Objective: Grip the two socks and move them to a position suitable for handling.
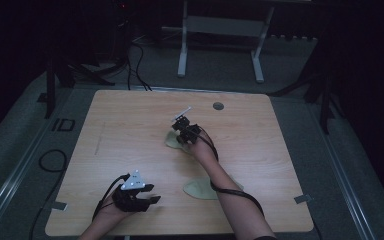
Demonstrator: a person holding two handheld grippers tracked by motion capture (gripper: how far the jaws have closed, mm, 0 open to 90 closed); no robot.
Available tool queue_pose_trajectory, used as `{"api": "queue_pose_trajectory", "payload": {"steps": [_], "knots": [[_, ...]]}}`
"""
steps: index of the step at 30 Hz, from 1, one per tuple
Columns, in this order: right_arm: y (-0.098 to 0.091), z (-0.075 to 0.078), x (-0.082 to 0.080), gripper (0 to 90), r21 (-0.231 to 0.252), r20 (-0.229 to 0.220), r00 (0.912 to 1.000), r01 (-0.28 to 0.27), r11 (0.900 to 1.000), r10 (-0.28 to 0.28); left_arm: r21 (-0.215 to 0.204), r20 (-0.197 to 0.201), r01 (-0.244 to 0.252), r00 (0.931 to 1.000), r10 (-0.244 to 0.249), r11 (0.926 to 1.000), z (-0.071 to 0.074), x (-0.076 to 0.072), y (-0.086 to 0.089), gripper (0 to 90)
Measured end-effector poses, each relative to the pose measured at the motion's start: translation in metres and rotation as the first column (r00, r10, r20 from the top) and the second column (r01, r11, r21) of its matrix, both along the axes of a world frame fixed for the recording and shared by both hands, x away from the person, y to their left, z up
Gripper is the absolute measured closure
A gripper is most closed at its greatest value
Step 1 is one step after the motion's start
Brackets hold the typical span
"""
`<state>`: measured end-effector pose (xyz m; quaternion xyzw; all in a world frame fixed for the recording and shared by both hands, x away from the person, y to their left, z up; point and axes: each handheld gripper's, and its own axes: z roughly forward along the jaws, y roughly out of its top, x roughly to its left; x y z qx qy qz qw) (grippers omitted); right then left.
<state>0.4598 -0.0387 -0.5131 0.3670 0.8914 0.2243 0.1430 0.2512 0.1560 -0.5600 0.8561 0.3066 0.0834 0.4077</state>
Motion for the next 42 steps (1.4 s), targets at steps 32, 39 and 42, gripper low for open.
{"api": "queue_pose_trajectory", "payload": {"steps": [32, 39, 42], "knots": [[-0.103, -0.029, -0.064, 71.3, 0.040, -0.018, 0.9964, 0.083, 0.9958, -0.082, -0.006, 0.010, 0.035, 0.9993, -0.035, 0.9994, 0.001, 0.000, -0.021, 47.3], [-0.104, -0.032, -0.062, 52.0, 0.036, 0.023, 0.9990, 0.039, 0.9986, -0.040, -0.008, 0.017, 0.044, 0.9989, -0.044, 0.9990, 0.005, 0.010, -0.031, 46.4], [-0.105, -0.032, -0.058, 46.8, 0.052, 0.002, 0.9999, 0.015, 0.9985, -0.015, -0.005, 0.020, 0.052, 0.9984, -0.052, 0.9986, 0.009, 0.017, -0.036, 46.4]]}}
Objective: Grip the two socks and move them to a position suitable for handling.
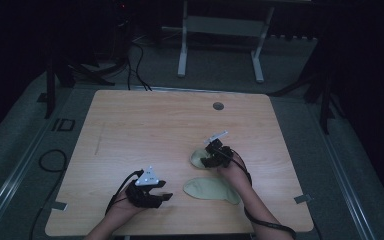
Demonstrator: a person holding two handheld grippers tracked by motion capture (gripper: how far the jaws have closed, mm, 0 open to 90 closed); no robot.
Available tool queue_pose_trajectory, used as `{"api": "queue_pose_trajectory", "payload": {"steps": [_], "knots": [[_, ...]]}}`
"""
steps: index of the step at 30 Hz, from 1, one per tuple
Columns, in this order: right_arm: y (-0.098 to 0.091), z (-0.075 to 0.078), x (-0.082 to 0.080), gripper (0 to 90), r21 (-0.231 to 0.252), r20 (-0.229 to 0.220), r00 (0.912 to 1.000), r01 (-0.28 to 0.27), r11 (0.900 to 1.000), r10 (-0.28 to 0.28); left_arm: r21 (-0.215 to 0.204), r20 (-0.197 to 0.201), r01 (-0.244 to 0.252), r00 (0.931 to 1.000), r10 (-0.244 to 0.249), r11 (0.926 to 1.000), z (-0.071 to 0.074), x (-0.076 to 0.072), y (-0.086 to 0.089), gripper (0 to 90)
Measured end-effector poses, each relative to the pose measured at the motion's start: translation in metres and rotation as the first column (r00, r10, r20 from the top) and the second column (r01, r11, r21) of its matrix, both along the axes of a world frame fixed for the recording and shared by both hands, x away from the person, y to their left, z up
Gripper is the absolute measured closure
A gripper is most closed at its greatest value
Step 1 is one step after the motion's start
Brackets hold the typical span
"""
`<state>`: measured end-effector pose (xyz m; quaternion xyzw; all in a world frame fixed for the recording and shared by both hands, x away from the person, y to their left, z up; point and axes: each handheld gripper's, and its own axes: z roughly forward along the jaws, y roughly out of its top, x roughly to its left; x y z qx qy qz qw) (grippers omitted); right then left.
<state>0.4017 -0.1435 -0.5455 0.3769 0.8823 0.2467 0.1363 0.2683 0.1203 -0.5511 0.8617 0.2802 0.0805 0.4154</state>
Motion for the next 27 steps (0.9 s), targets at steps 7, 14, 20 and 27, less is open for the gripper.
{"api": "queue_pose_trajectory", "payload": {"steps": [7, 14, 20, 27], "knots": [[0.002, 0.009, 0.005, 37.4, 0.011, -0.007, 0.9999, -0.010, 0.9999, 0.010, -0.001, 0.042, -0.001, 0.9991, 0.001, 1.0000, 0.020, 0.025, -0.016, 45.5], [-0.008, 0.029, -0.002, 48.7, 0.045, 0.006, 1.0000, -0.005, 0.9990, 0.004, 0.003, 0.091, -0.008, 0.9958, 0.008, 1.0000, 0.046, 0.058, -0.040, 51.3], [-0.006, 0.024, -0.012, 50.5, 0.014, 0.007, 0.9997, -0.022, 0.9997, 0.022, 0.032, 0.110, -0.001, 0.9939, -0.003, 0.9995, 0.047, 0.085, -0.068, 69.8], [-0.006, 0.013, -0.012, 51.4, 0.005, -0.015, 0.9998, -0.017, 0.9999, 0.017, 0.113, 0.045, 0.004, 0.9990, -0.009, 0.9935, 0.018, 0.113, -0.095, 83.2]]}}
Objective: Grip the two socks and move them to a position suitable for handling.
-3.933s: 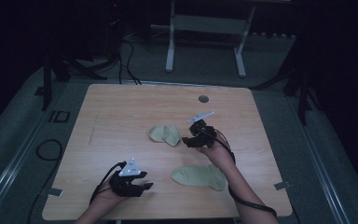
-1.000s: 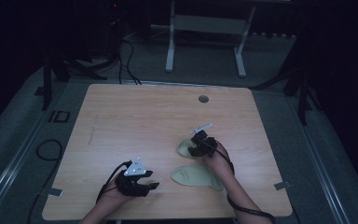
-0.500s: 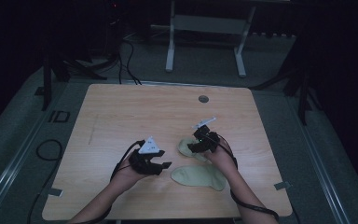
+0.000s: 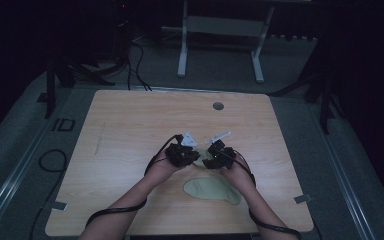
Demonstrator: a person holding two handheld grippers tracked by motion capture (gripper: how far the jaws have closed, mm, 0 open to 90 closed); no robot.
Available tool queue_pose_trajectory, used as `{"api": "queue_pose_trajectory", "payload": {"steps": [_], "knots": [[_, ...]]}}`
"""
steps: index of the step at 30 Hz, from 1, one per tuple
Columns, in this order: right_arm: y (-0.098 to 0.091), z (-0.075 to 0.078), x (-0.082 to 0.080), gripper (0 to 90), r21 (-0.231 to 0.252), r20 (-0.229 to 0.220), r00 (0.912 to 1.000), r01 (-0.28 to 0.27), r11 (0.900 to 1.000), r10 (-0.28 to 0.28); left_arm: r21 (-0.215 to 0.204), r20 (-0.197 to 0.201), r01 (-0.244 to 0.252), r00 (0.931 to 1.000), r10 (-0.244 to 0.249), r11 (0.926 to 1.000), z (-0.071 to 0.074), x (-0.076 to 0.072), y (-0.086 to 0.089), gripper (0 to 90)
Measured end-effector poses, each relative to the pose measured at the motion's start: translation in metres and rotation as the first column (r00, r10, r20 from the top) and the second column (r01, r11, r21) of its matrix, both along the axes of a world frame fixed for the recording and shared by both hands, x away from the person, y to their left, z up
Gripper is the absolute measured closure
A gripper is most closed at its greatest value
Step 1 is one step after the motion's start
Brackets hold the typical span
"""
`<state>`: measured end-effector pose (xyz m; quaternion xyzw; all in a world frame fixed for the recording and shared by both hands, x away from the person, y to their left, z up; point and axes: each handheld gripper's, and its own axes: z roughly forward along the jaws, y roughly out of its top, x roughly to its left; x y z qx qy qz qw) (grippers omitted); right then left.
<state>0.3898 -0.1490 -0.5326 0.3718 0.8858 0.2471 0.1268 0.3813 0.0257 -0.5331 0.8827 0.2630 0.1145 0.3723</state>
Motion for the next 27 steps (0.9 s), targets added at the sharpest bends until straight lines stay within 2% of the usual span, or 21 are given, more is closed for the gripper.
{"api": "queue_pose_trajectory", "payload": {"steps": [1, 3, 4, 5, 6, 8, 9, 10, 11, 13, 15, 18, 22, 27], "knots": [[0.000, -0.004, -0.001, 51.3, -0.007, -0.005, 1.0000, -0.001, 1.0000, 0.001, 0.043, -0.010, -0.006, 0.9999, 0.007, 0.9990, -0.008, 0.003, -0.002, 85.2], [0.001, -0.006, -0.002, 51.2, -0.012, -0.006, 1.0000, -0.006, 0.9999, 0.006, 0.057, -0.017, -0.008, 0.9998, 0.009, 0.9984, -0.013, 0.004, -0.002, 86.8], [0.000, -0.010, -0.002, 52.9, -0.028, -0.005, 0.9999, -0.013, 0.9995, 0.013, 0.084, -0.021, -0.009, 0.9997, 0.010, 0.9964, -0.021, 0.005, -0.001, 86.8], [0.000, -0.010, -0.002, 52.9, -0.028, -0.005, 0.9999, -0.013, 0.9995, 0.013, 0.084, -0.021, -0.009, 0.9997, 0.010, 0.9964, -0.021, 0.005, -0.001, 86.8], [-0.002, -0.011, -0.002, 58.7, -0.016, -0.005, 0.9999, -0.009, 0.9998, 0.009, 0.082, -0.028, -0.008, 0.9996, 0.010, 0.9966, -0.024, 0.006, 0.000, 86.8], [-0.003, -0.010, -0.002, 61.2, -0.015, -0.005, 1.0000, -0.006, 0.9999, 0.006, 0.050, -0.039, -0.020, 0.9990, 0.022, 0.9985, -0.026, 0.007, 0.003, 86.8], [-0.004, -0.010, -0.001, 64.3, -0.012, -0.009, 1.0000, -0.004, 0.9999, 0.004, 0.049, -0.040, -0.020, 0.9990, 0.022, 0.9986, -0.026, 0.007, 0.003, 86.8], [-0.005, -0.009, -0.001, 70.6, -0.017, -0.012, 0.9999, -0.002, 0.9999, 0.002, 0.058, -0.029, -0.014, 0.9994, 0.016, 0.9982, -0.026, 0.006, 0.003, 86.8], [-0.005, -0.009, -0.001, 70.6, -0.017, -0.012, 0.9999, -0.002, 0.9999, 0.002, 0.058, -0.029, -0.014, 0.9994, 0.016, 0.9982, -0.026, 0.006, 0.003, 86.8], [-0.007, -0.006, 0.001, 77.5, -0.011, -0.014, 0.9999, 0.006, 0.9999, -0.006, 0.077, -0.005, -0.007, 1.0000, 0.007, 0.9970, -0.026, 0.004, 0.002, 86.9], [-0.010, -0.001, 0.001, 78.7, 0.000, -0.007, 0.9998, 0.016, 0.9999, -0.016, 0.077, -0.003, -0.007, 1.0000, 0.007, 0.9970, -0.026, 0.004, 0.001, 87.0], [-0.015, 0.006, 0.002, 79.3, 0.009, 0.009, 0.9995, 0.030, 0.9995, -0.030, 0.055, -0.010, -0.015, 0.9998, 0.015, 0.9984, -0.027, 0.004, 0.002, 87.0], [-0.031, 0.020, 0.004, 79.4, 0.024, 0.028, 0.9983, 0.050, 0.9985, -0.050, 0.058, -0.004, -0.001, 1.0000, 0.002, 0.9983, -0.027, 0.005, 0.003, 86.9], [-0.050, 0.029, 0.005, 79.4, 0.037, 0.043, 0.9953, 0.086, 0.9956, -0.087, 0.064, 0.003, 0.008, 1.0000, -0.008, 0.9979, -0.027, 0.005, 0.003, 86.9]]}}
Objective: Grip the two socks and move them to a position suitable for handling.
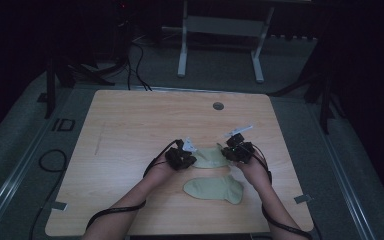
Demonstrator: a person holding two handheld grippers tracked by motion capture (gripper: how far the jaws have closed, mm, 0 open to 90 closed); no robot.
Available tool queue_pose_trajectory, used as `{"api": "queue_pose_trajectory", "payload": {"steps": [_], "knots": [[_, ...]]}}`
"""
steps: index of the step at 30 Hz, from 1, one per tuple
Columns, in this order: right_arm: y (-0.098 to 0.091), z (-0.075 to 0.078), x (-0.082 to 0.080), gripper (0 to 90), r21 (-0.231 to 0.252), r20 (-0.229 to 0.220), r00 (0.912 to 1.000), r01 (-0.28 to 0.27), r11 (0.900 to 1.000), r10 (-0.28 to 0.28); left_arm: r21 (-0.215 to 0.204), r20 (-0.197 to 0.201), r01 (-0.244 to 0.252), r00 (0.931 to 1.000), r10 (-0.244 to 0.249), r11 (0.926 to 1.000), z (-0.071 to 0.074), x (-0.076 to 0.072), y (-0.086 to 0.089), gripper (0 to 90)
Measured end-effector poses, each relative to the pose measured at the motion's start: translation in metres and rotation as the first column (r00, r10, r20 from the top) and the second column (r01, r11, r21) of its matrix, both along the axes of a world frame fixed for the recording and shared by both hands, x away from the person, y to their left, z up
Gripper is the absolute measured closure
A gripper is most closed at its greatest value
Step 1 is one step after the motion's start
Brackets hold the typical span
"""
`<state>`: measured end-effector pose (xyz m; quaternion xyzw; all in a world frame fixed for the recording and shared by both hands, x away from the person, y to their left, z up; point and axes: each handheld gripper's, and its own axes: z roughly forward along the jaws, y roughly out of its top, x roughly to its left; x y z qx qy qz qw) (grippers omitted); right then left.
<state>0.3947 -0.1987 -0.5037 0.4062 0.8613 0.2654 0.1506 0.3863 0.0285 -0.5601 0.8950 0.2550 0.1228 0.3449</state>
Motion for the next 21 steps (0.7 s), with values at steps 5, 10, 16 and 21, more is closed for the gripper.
{"api": "queue_pose_trajectory", "payload": {"steps": [5, 10, 16, 21], "knots": [[-0.020, -0.001, 0.002, 79.4, 0.004, -0.011, 0.9990, 0.043, 0.9991, -0.043, 0.010, 0.003, 0.007, 1.0000, -0.007, 0.9999, 0.001, 0.001, -0.001, 87.0], [-0.031, -0.005, 0.003, 70.3, 0.000, -0.027, 0.9974, 0.066, 0.9978, -0.066, 0.024, 0.007, 0.013, 0.9999, -0.013, 0.9996, 0.001, 0.001, -0.002, 86.9], [-0.028, -0.003, 0.003, 72.7, -0.010, 0.011, 0.9982, 0.059, 0.9982, -0.059, 0.001, 0.006, 0.005, 1.0000, -0.005, 1.0000, 0.000, 0.002, 0.000, 87.0], [-0.020, -0.012, 0.010, 81.7, -0.026, 0.002, 0.9988, 0.050, 0.9984, -0.050, 0.016, 0.006, 0.009, 0.9999, -0.009, 0.9998, 0.001, 0.002, -0.001, 86.9]]}}
